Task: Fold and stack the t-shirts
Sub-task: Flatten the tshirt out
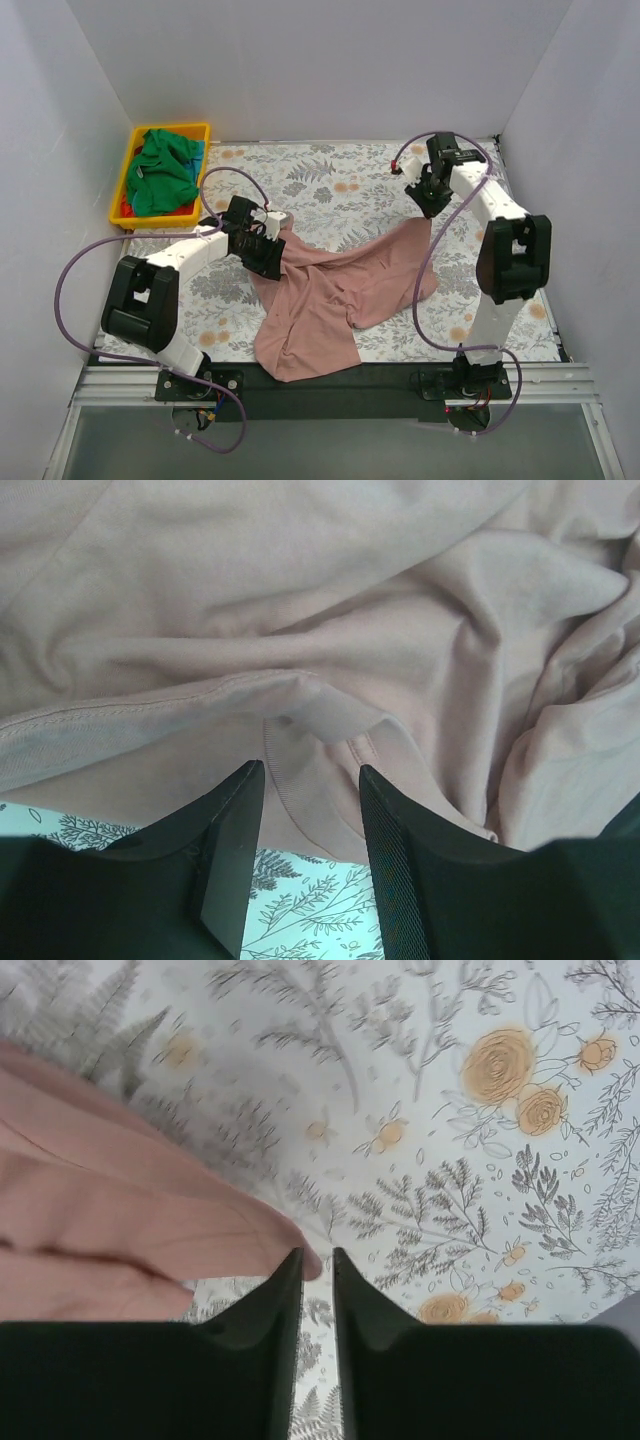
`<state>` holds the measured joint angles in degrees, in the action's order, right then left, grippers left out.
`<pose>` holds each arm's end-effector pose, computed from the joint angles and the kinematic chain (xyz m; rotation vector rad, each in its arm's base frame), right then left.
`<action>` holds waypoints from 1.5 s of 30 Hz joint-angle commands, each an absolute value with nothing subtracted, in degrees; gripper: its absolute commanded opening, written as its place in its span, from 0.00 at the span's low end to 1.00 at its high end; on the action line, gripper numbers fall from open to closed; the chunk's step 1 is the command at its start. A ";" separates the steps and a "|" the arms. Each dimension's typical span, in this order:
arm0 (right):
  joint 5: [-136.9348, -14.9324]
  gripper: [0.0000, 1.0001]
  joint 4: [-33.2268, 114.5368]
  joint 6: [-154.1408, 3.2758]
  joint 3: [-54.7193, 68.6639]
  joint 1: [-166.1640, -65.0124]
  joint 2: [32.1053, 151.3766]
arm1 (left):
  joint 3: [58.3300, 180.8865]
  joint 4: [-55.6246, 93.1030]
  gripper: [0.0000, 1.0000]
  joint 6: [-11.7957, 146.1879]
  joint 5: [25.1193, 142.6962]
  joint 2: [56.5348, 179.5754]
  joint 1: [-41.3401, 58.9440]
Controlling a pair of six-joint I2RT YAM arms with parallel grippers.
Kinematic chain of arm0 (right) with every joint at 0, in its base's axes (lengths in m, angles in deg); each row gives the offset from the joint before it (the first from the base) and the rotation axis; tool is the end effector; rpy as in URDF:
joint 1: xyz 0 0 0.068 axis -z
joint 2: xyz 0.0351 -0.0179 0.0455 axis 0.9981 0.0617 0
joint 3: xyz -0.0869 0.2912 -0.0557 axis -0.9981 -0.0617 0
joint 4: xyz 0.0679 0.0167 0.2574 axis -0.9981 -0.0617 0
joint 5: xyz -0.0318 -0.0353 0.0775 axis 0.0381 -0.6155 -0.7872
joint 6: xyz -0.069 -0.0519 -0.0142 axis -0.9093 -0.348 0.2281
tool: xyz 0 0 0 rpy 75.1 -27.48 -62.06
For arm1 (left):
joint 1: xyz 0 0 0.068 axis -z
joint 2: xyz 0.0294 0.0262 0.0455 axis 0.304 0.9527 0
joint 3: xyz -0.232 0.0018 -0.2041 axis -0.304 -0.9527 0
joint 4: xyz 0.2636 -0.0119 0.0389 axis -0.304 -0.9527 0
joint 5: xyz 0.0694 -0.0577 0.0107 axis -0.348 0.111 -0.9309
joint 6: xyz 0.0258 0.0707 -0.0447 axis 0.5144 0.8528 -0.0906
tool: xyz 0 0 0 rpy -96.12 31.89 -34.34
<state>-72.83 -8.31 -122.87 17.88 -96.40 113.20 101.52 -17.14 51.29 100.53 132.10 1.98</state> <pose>0.3984 0.0760 0.2583 -1.1780 2.4397 -0.0516 0.2787 -0.1343 0.1837 -0.0794 2.8785 -0.7938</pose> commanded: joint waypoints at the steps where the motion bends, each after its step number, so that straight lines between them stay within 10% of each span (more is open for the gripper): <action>1: -68.56 0.27 -8.49 -117.69 26.86 -94.29 122.00 | 103.16 -16.06 0.42 51.18 97.80 132.82 2.25; 2: -68.56 0.41 -8.76 -116.80 28.18 -93.67 123.06 | 103.25 -16.15 0.42 51.00 97.62 133.00 2.25; 3: -68.90 0.87 -9.02 -116.01 29.67 -92.02 122.81 | 103.16 -16.32 0.42 50.83 97.36 132.91 2.25; 4: -70.04 0.90 -9.63 -115.21 29.77 -91.30 122.29 | 103.16 -16.41 0.42 50.83 97.53 132.74 2.25; 12: -86.02 0.52 -14.47 -113.54 13.18 -90.67 110.24 | 102.72 -17.64 0.44 51.26 97.71 133.52 2.25; 30: -86.47 0.33 -12.09 -114.94 -9.60 -92.97 108.14 | 99.65 -26.86 0.44 57.77 94.54 134.41 2.17; 45: -90.00 0.33 -5.07 -98.78 15.45 -82.86 117.09 | 123.18 -26.78 0.57 51.09 106.94 136.69 -9.61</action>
